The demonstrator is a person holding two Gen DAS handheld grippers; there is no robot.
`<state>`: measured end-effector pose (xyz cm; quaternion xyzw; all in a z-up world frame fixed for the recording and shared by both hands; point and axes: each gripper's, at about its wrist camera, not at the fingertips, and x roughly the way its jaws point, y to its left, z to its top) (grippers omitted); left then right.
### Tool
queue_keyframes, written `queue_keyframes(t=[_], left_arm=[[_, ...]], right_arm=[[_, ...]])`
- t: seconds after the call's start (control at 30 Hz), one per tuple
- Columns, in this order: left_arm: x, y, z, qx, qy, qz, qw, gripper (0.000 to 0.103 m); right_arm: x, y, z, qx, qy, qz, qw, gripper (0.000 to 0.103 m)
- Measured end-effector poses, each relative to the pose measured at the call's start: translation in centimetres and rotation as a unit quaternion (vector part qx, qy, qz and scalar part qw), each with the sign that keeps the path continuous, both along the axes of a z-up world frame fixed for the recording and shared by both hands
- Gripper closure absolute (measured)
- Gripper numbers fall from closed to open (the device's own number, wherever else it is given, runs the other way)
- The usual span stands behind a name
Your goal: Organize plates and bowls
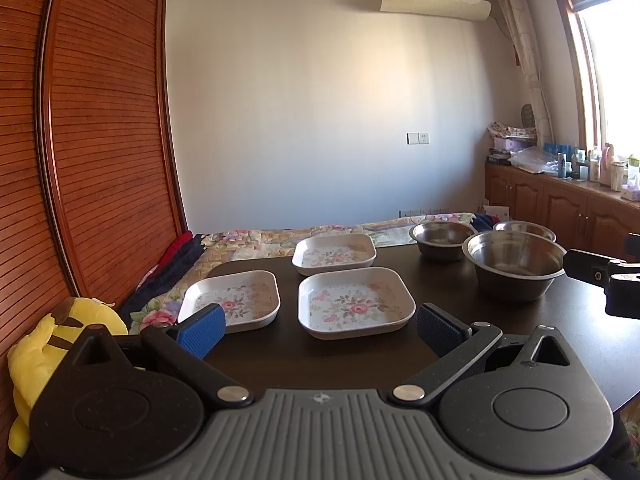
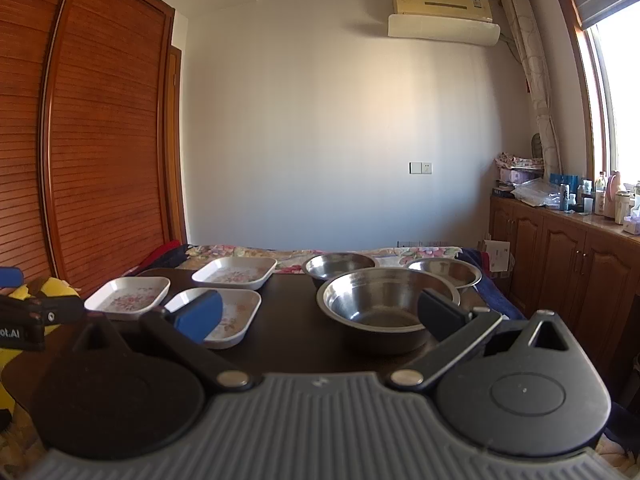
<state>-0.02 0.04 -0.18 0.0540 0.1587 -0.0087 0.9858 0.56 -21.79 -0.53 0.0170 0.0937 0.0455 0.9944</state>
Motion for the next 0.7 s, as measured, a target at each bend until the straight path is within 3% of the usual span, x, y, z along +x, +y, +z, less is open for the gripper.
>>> queue_keyframes(t=[0.57,0.7], left_arm=[[4.2,1.6,-2.3,-0.007,0.074,-0.016,0.9971,0.000],[5.0,1.8,-2.1,0.006,0.084,-0.020,0.9962,0.000]], right_arm=[[3.7,1.6,-0.7,-0.014,0.019,0.031,0.999,0.000],[5.1,2.3,-0.6,-0.015,0.025,0.040,0.999,0.000]])
